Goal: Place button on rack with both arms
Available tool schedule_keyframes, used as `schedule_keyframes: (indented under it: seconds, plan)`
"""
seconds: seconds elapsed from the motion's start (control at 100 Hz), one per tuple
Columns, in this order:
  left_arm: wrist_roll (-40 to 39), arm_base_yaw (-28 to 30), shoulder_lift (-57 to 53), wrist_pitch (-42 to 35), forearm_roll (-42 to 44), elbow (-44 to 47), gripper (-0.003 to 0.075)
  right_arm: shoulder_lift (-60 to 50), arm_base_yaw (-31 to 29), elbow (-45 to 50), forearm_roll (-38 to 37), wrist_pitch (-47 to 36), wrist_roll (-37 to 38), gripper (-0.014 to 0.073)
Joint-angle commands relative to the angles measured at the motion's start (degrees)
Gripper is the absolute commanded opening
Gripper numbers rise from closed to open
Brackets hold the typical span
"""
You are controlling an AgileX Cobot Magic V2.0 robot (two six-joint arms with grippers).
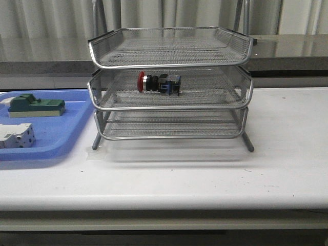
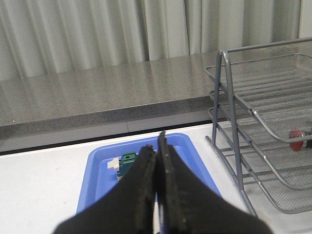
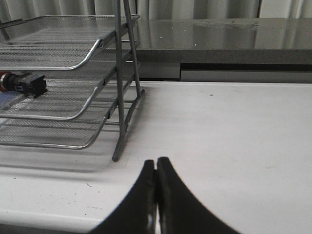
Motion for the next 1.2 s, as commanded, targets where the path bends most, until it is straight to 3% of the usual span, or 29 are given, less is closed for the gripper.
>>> schedule_keyframes:
  seconds: [0.0,0.12,0.43,0.71,0.99,1.19]
  plan:
    - [-9.0,0.1,0.1,-4.4,6.5,-1.3,-0.002,-1.0,-0.3,-1.0,0.1,-4.7,0.0,-0.006]
    - [-15.4,0.1,-1.8,-4.5,10.8,0.9,-0.002,-1.0,-0.3,-1.0,0.1,-4.7,0.0,-0.006]
    - [-15.5,0.4,-12.8,-4.5,9.6,11.0,-0.002,-1.0,-0.3,-1.0,0.1,-4.7,0.0,-0.006]
    - [-15.5,4.9,-21.0,-4.5,7.7,17.5,-0.002,-1.0,-0.3,-1.0,0.1,-4.7,0.0,-0.006]
    - [-15.5,5.3,-21.0,-10.0,6.3,21.3,-0.002,-0.9,-0.3,-1.0,0.1,-4.7,0.0,-0.006]
    - [-15.5,5.3,-21.0,-9.3,6.1,21.3,-0.002,-0.9,-0.3,-1.0,0.1,-4.7,0.0,-0.006]
